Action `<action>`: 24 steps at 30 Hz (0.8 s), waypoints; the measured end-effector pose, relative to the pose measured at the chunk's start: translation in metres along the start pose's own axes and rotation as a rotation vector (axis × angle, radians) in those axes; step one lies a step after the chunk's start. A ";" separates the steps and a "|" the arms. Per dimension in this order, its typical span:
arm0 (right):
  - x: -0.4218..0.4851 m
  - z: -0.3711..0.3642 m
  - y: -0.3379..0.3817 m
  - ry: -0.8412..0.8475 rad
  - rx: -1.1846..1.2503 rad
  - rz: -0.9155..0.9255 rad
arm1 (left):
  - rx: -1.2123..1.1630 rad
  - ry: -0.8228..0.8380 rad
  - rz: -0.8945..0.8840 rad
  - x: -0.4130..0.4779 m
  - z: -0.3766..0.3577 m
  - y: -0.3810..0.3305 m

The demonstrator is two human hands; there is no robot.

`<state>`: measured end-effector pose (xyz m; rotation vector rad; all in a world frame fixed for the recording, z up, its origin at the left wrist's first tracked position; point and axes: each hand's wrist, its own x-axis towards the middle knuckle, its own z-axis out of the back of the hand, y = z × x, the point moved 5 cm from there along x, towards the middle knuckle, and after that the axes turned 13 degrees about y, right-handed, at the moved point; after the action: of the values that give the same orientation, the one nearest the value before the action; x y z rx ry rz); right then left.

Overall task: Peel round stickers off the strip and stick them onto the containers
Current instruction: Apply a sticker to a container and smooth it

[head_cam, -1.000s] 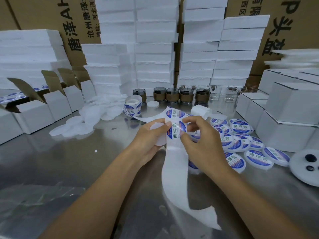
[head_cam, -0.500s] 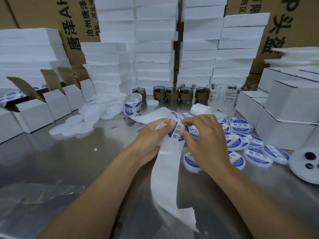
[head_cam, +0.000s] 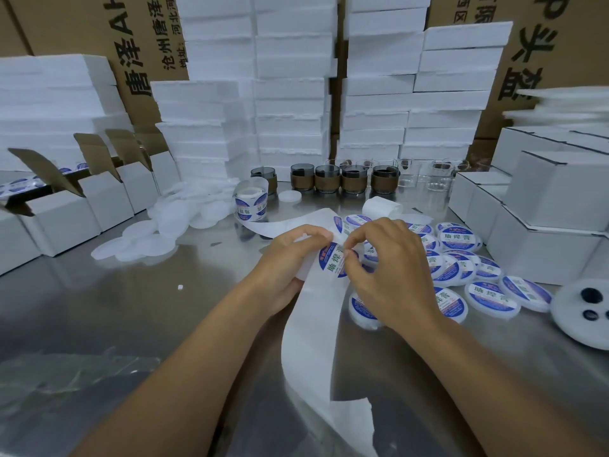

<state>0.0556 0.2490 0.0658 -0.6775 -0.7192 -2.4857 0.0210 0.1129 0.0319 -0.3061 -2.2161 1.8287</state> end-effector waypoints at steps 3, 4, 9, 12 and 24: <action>0.000 0.000 0.002 0.012 -0.006 0.005 | -0.017 -0.032 0.025 0.000 0.003 0.001; 0.000 0.000 0.003 0.008 -0.004 0.004 | -0.010 -0.062 0.034 0.000 0.005 0.002; 0.001 0.002 -0.002 -0.023 0.194 -0.126 | 0.113 -0.240 0.022 -0.002 0.013 0.002; 0.000 0.006 -0.012 -0.103 0.489 -0.264 | 0.087 -0.273 0.030 -0.003 0.015 0.002; 0.005 0.012 -0.018 -0.134 1.015 -0.358 | -0.097 -0.532 -0.198 -0.007 0.031 -0.018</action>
<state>0.0459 0.2682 0.0705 -0.3244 -2.0651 -1.9335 0.0172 0.0780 0.0437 0.4207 -2.5596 1.8519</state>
